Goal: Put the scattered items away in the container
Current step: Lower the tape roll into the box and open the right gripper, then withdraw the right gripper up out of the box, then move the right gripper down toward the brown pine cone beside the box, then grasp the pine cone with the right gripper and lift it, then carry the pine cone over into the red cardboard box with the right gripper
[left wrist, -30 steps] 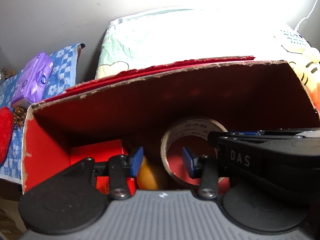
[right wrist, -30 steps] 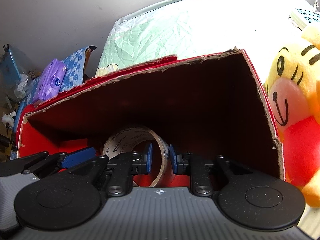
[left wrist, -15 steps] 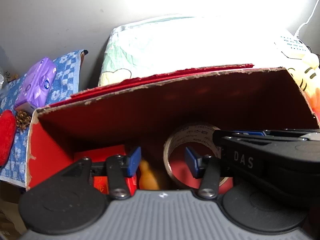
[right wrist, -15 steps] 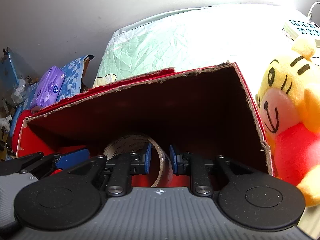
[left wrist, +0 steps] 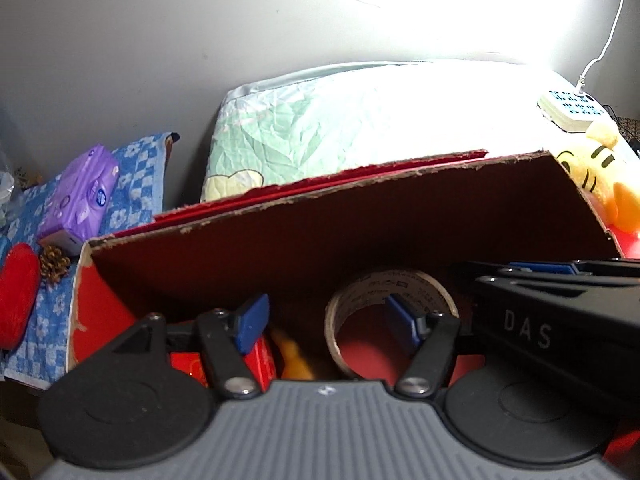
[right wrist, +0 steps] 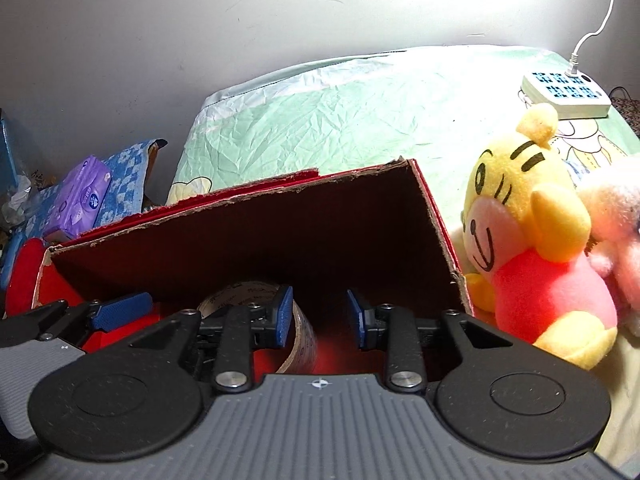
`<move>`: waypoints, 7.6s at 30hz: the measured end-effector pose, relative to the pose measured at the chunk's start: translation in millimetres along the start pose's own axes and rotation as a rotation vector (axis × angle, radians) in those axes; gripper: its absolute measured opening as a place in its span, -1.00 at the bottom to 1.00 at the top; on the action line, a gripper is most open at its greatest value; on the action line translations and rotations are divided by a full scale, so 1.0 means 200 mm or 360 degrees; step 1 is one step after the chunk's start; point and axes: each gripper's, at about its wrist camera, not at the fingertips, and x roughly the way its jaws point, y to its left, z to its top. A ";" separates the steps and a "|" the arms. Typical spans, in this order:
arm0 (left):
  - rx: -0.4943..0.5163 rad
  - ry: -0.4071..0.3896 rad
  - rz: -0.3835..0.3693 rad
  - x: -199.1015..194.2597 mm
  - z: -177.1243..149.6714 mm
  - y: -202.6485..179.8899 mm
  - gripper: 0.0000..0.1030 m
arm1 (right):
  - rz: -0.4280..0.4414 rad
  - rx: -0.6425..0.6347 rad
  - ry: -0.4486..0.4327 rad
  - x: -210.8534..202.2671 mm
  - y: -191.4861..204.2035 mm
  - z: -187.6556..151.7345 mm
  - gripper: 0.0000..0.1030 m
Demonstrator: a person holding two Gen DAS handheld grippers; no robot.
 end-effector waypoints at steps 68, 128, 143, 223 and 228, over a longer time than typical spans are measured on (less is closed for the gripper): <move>-0.0335 -0.0069 0.0306 -0.69 -0.44 -0.29 0.87 | 0.0336 -0.0218 -0.0161 -0.60 -0.23 -0.35 0.15; -0.0096 0.0057 -0.0343 -0.33 -0.85 -0.38 0.10 | 0.0456 -0.0228 0.0124 -0.33 -0.28 -0.63 -0.08; -0.0043 0.0087 -0.0487 -0.20 -0.80 -0.34 -0.07 | 0.0500 -0.0306 0.0234 -0.20 -0.15 -0.63 -0.20; -0.0117 0.0205 -0.0664 -0.12 -0.26 -0.06 0.24 | 0.0531 -0.0070 0.0504 0.08 -0.03 -0.14 -0.39; -0.0190 0.0241 -0.0679 -0.08 -0.27 -0.01 0.01 | 0.0533 -0.0032 0.0506 0.08 -0.04 -0.14 -0.38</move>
